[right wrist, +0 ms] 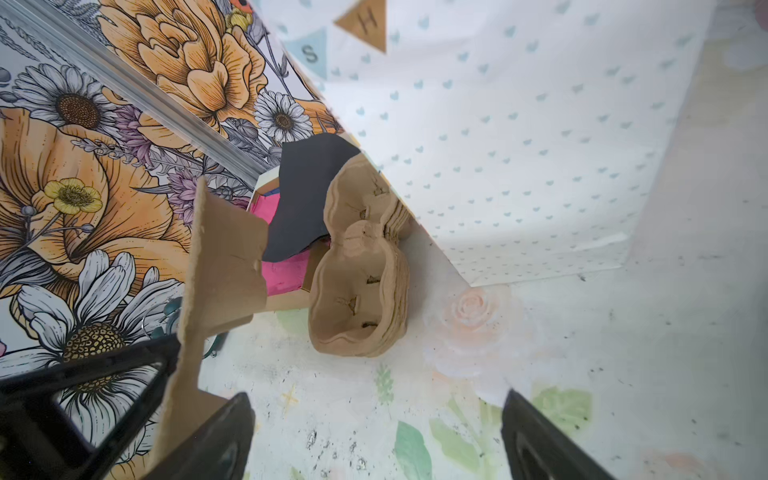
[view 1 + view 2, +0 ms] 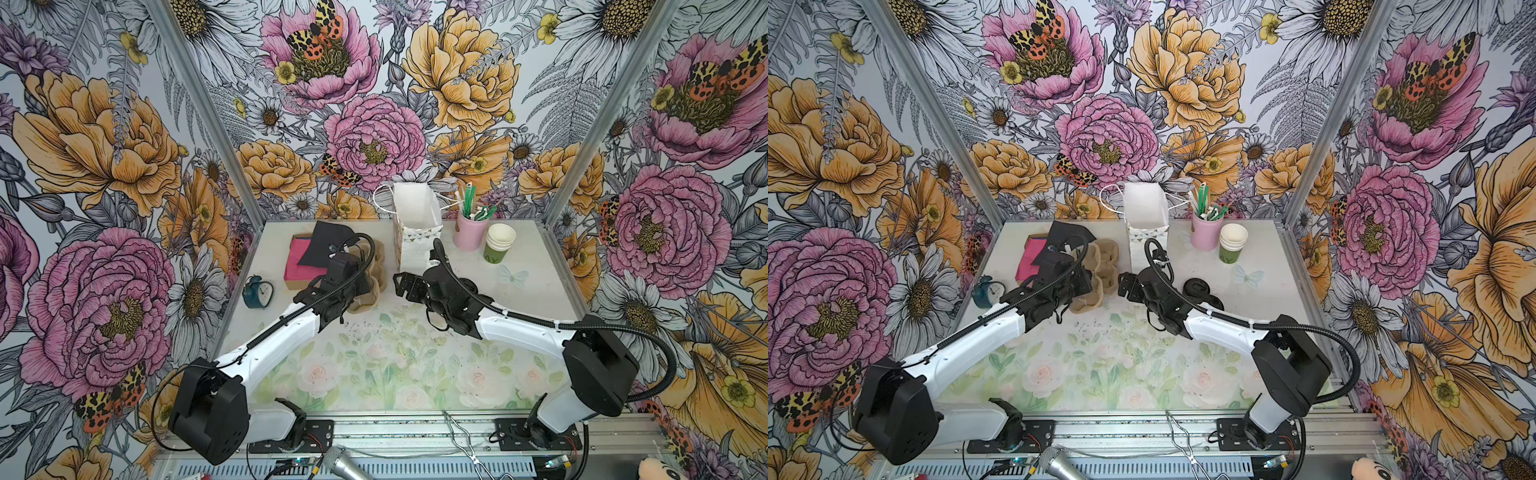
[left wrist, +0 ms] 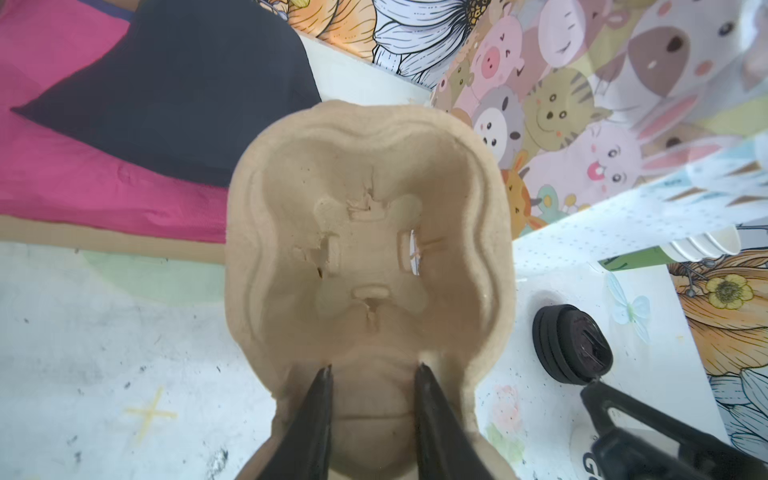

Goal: Pack the takeout coffee

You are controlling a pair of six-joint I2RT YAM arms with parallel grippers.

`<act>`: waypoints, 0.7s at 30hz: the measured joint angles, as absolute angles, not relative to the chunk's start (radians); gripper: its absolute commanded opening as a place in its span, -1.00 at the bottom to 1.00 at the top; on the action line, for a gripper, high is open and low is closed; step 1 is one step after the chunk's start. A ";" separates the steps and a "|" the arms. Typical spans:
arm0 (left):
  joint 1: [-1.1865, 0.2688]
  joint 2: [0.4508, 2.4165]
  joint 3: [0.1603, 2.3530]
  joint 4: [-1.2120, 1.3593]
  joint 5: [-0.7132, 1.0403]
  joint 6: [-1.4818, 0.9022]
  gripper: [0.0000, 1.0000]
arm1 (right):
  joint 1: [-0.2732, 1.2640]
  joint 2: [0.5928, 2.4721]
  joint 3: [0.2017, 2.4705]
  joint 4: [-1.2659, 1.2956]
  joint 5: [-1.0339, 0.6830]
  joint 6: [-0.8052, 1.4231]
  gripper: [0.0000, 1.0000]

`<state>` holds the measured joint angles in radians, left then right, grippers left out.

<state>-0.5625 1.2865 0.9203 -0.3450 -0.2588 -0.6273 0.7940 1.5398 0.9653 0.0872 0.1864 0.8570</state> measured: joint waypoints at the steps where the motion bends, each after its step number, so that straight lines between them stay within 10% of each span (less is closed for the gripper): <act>1: -0.600 1.279 0.912 -0.354 -0.282 -0.651 -0.50 | 0.803 1.504 0.957 0.068 0.193 0.841 0.90; 16: -0.984 1.606 1.000 -0.424 -0.458 -0.897 -0.49 | 0.763 1.219 0.909 -0.169 0.289 0.653 0.95; 21: -1.000 1.685 1.098 -0.450 -0.459 -0.900 -0.13 | 0.708 1.163 0.876 -0.230 0.287 0.635 0.96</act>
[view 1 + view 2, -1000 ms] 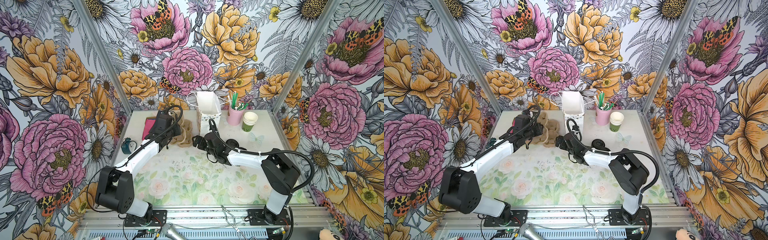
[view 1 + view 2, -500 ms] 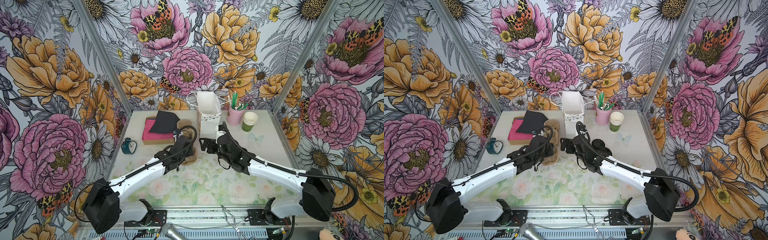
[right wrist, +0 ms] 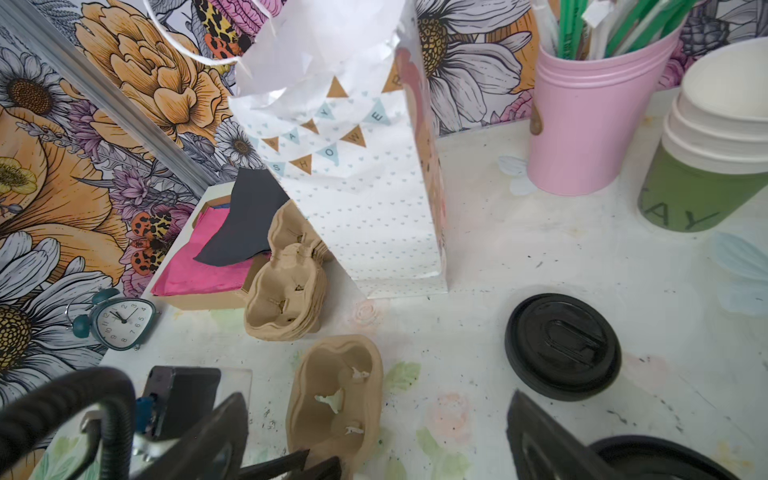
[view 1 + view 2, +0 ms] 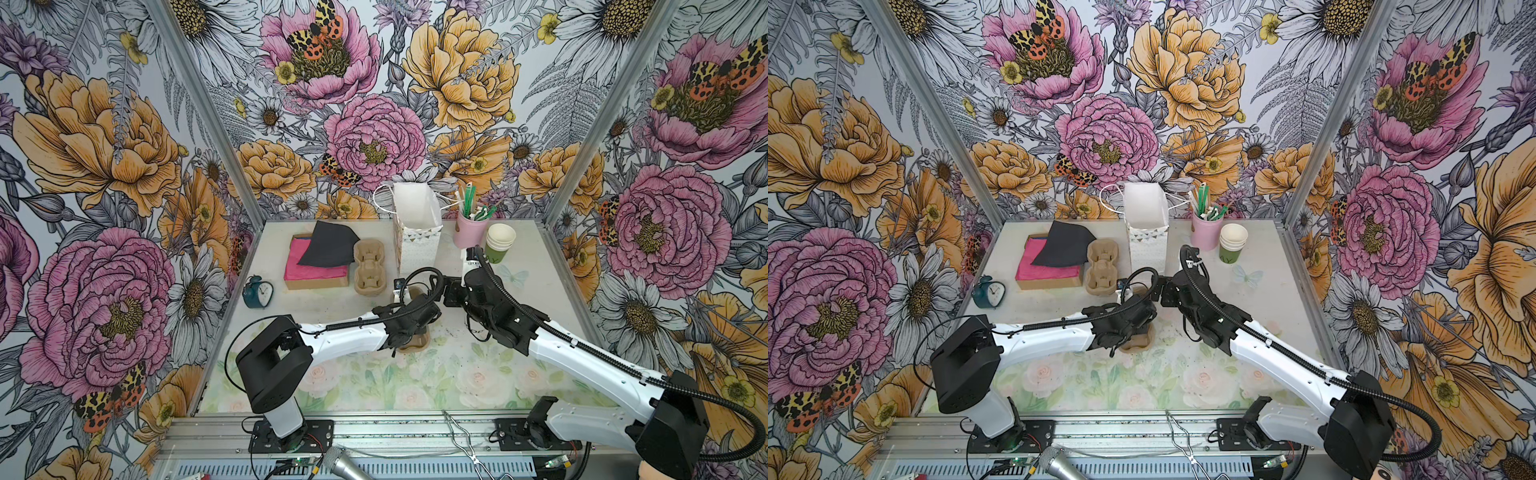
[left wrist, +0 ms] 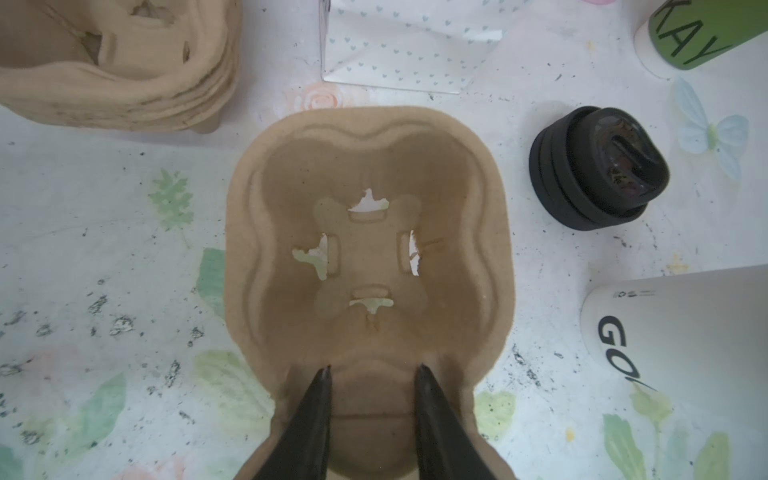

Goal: Pack the takeout coffee

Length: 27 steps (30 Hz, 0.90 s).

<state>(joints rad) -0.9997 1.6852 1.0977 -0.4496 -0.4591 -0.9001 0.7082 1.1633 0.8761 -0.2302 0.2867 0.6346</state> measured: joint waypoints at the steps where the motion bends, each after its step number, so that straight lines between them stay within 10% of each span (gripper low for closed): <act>1: -0.999 1.690 1.106 -0.449 -0.459 -0.899 -0.05 | 0.699 1.156 0.872 -0.239 0.284 0.634 0.96; 15: -0.977 1.555 1.118 -0.472 -0.467 -0.823 0.63 | 0.640 1.121 0.857 -0.374 0.223 0.611 0.88; 27: -0.654 1.314 0.877 -0.232 -0.350 -0.620 0.89 | 0.817 1.472 1.000 -0.448 0.186 0.641 0.67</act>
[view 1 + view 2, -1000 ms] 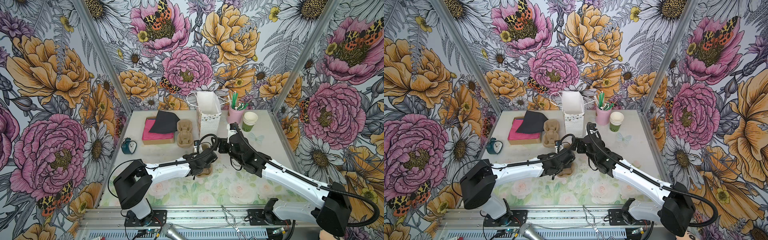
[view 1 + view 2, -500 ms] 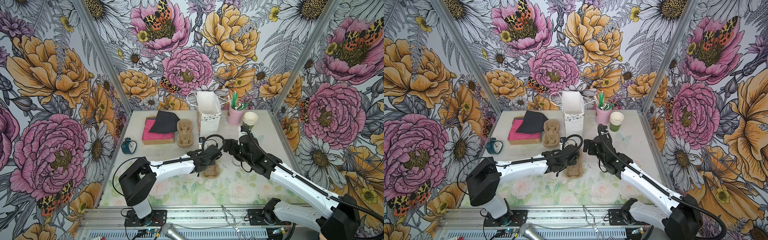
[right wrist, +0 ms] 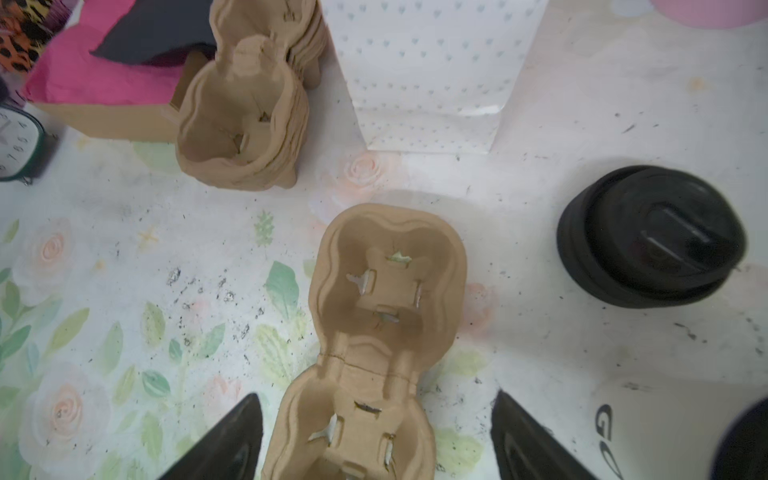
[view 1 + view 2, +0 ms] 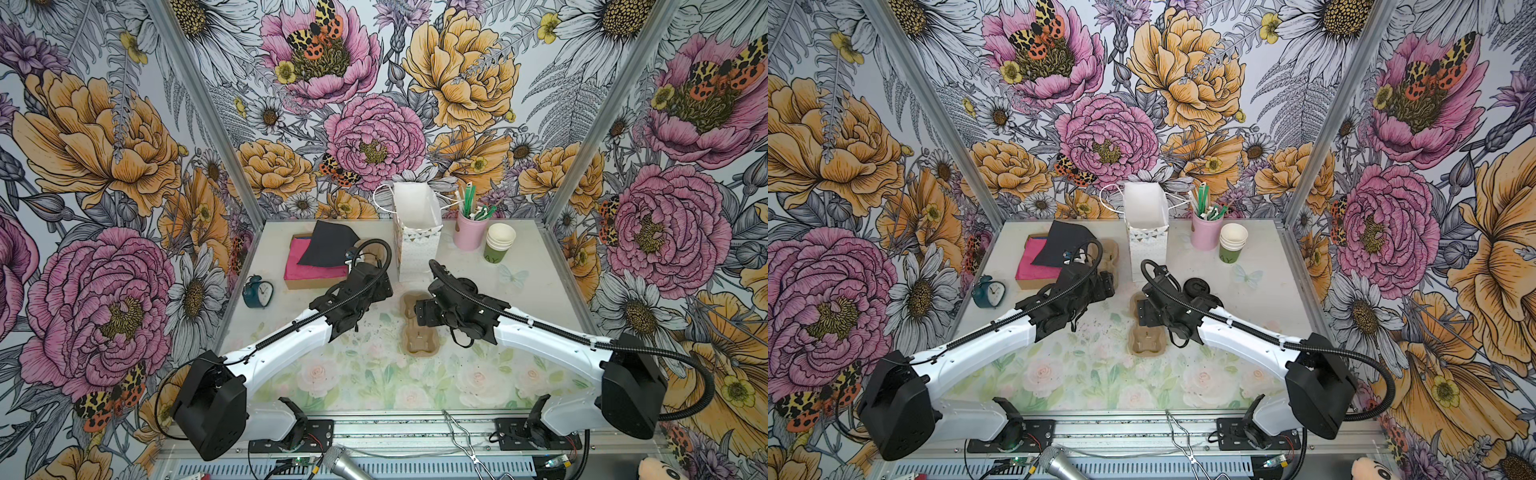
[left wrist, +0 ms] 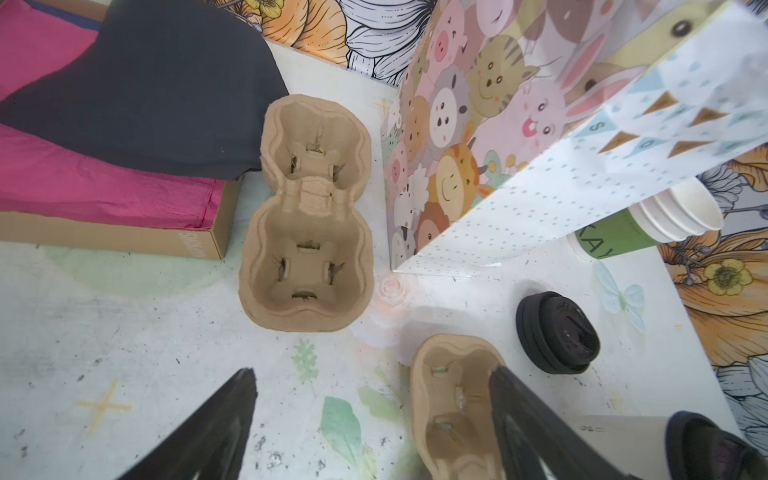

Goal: Pack the takeout coffee

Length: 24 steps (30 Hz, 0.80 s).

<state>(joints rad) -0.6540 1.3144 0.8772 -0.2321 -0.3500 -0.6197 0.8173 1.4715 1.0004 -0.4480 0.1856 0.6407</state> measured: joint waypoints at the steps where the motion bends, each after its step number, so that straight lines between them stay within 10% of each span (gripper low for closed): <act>1: -0.637 1.314 0.857 -0.210 -0.329 -0.608 0.91 | 0.824 1.502 1.012 -0.452 0.181 0.646 0.64; 24: -0.549 1.358 0.776 0.025 -0.148 -0.542 0.97 | 0.852 1.744 1.113 -0.489 0.145 0.716 -0.01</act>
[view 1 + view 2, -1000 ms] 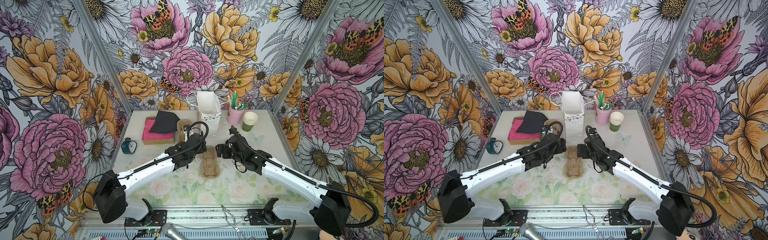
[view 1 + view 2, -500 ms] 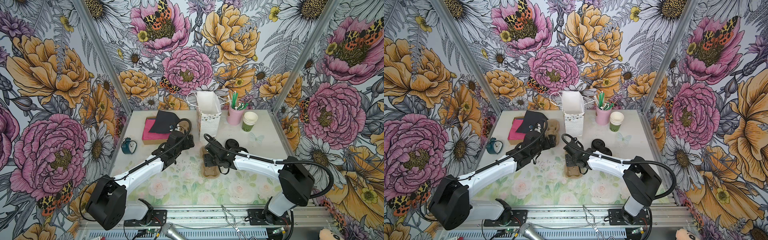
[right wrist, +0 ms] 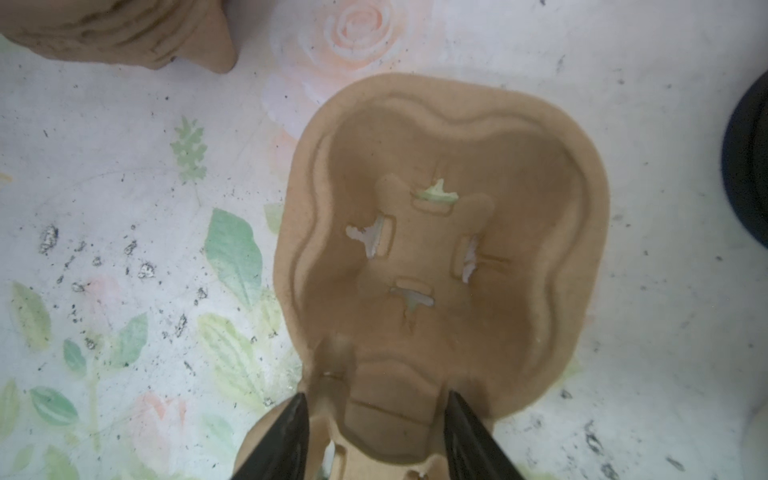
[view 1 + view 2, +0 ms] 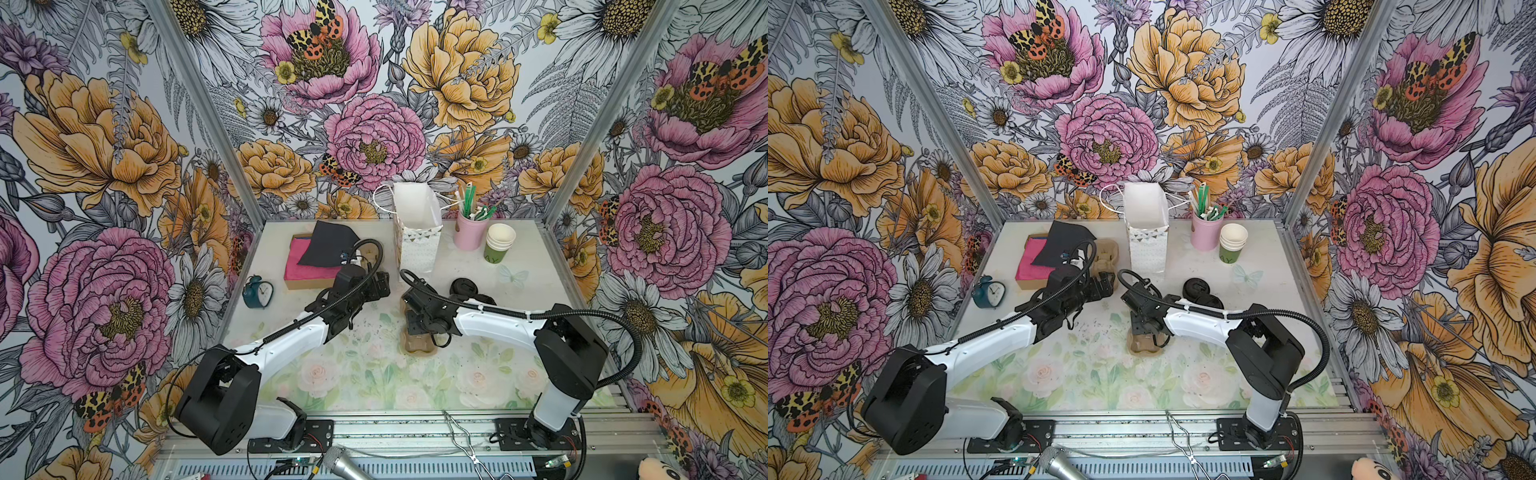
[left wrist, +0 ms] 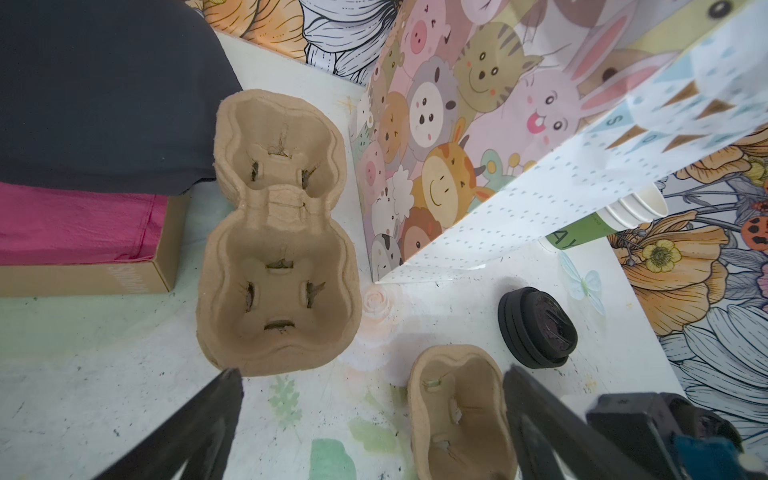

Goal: Pack the takeout coffee

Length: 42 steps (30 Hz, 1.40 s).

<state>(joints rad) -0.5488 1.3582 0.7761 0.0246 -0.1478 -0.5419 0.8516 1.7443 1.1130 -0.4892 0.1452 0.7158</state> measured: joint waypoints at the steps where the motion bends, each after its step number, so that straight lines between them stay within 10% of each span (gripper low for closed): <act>1: -0.547 1.360 0.775 0.028 -0.146 -0.542 0.98 | 0.852 1.749 1.117 -0.490 0.146 0.717 -0.05; 42: -0.486 1.275 0.764 0.057 -0.120 -0.543 0.98 | 0.852 1.693 1.136 -0.527 0.193 0.639 -0.33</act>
<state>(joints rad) -0.4862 1.2755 0.7635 0.0566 -0.1196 -0.5430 0.8516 1.6932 1.1358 -0.5266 0.1932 0.6388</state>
